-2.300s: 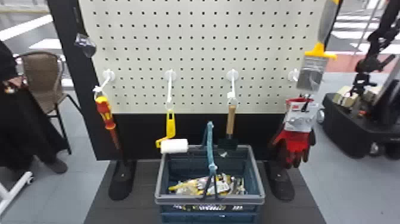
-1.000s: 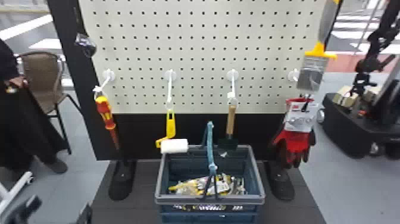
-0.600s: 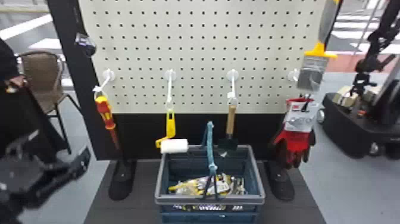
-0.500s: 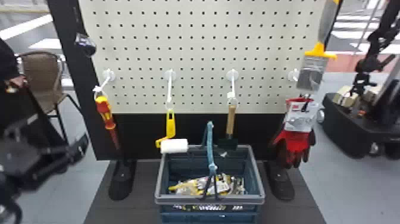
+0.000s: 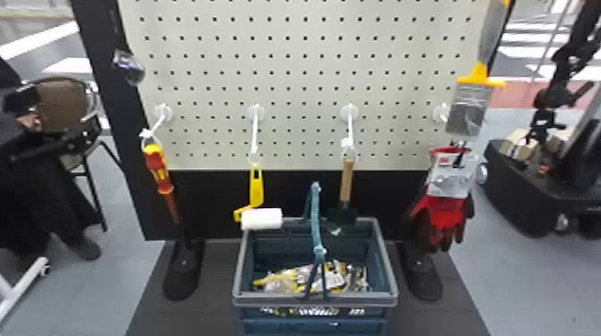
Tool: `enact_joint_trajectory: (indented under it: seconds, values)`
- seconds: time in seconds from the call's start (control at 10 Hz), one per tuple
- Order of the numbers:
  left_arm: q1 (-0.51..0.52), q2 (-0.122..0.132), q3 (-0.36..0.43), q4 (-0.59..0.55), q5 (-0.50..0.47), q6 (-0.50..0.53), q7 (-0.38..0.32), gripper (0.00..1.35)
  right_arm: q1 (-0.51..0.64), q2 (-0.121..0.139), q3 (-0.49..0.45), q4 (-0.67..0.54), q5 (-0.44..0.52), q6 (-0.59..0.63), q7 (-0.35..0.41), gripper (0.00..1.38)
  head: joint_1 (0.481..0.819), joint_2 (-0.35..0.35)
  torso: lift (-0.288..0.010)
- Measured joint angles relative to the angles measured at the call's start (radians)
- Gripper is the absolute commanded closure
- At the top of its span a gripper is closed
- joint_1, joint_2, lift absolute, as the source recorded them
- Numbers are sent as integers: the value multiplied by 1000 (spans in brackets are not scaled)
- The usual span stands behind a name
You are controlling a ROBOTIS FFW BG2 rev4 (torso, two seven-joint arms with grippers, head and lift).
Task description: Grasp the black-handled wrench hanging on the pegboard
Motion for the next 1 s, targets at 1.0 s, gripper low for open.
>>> enact_joint_trajectory:
  seconds: [1.0]
  values:
    - [-691,339,-437,765,465,25,-356,257,-26,6,0,10,2,15,30,96,549,0,-100]
